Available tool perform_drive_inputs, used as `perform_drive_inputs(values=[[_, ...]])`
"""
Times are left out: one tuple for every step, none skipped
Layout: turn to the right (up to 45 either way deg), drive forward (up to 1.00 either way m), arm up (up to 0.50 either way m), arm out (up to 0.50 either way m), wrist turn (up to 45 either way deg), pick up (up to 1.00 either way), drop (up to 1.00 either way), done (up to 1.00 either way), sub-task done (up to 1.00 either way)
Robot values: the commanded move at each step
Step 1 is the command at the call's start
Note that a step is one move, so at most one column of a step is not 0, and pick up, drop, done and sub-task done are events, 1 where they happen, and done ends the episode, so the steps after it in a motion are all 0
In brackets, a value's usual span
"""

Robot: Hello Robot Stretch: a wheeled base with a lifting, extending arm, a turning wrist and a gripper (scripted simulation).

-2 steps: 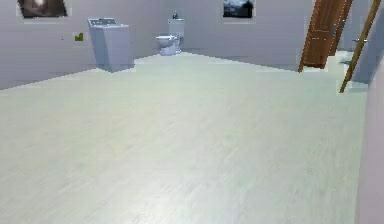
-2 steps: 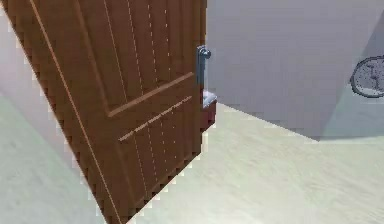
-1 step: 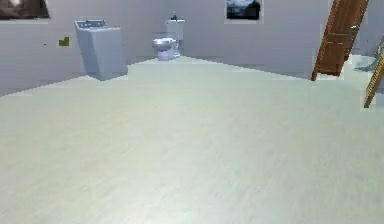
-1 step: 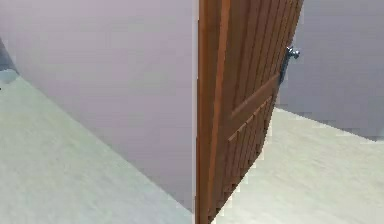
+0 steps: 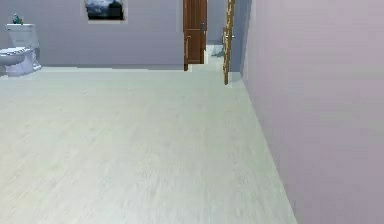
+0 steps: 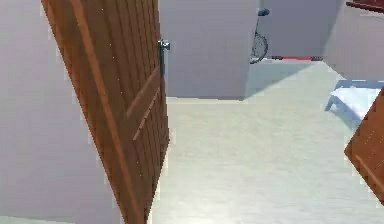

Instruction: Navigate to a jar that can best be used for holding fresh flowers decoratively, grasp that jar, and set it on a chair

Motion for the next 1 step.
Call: perform_drive_inputs(values=[[0.0,1.0,0.0,0.0,0.0,0.0,0.0,0.0,0.0]])
